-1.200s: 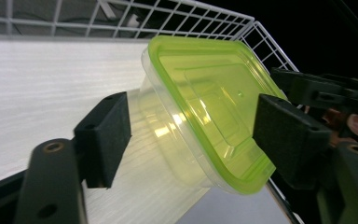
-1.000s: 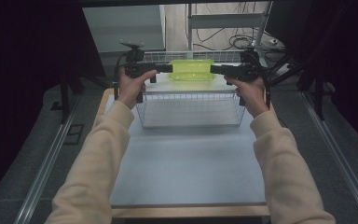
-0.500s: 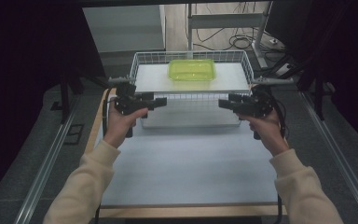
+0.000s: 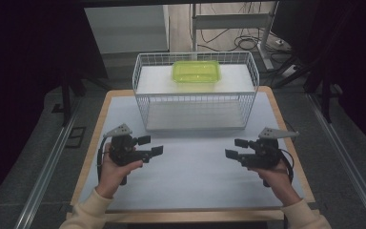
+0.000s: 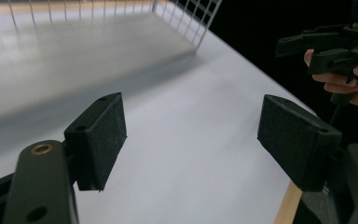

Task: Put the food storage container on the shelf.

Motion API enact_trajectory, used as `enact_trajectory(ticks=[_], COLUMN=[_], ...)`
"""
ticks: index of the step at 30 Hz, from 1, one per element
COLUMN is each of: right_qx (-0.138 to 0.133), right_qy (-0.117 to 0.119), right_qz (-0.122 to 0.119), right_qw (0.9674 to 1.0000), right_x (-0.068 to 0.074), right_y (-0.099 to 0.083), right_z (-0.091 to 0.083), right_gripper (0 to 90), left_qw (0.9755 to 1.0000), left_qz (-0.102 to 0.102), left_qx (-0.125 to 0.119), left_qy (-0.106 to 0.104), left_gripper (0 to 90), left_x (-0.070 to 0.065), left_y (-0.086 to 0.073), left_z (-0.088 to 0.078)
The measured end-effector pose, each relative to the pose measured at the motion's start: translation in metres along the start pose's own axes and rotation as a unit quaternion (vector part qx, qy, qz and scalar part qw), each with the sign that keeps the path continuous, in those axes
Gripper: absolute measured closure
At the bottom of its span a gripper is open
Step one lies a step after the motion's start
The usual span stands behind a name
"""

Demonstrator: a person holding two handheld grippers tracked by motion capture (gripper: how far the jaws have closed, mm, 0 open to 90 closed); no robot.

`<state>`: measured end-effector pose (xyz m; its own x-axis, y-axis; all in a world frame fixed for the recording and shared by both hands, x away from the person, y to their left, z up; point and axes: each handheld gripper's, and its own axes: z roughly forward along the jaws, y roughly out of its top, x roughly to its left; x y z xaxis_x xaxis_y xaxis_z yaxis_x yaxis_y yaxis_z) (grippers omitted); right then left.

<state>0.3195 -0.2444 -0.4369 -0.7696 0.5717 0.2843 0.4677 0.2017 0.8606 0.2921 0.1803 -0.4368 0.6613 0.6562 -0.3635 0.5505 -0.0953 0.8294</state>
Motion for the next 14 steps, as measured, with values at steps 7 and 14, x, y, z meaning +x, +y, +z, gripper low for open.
enact_trajectory(ticks=[7, 14], right_qx=[0.020, -0.006], right_qy=[-0.008, -0.018], right_qz=[-0.009, -0.023], right_qw=[0.9997, 0.9996], right_x=[0.003, 0.004], right_y=[-0.022, -0.019], right_z=[0.003, -0.003], right_gripper=[27.3, 17.9], left_qw=[0.9994, 0.9992], left_qz=[0.015, 0.020], left_qx=[0.025, 0.031], left_qy=[0.020, 0.015], left_gripper=[23.0, 23.0], left_x=[-0.001, 0.000], left_y=[-0.023, -0.030], left_z=[0.006, 0.006])
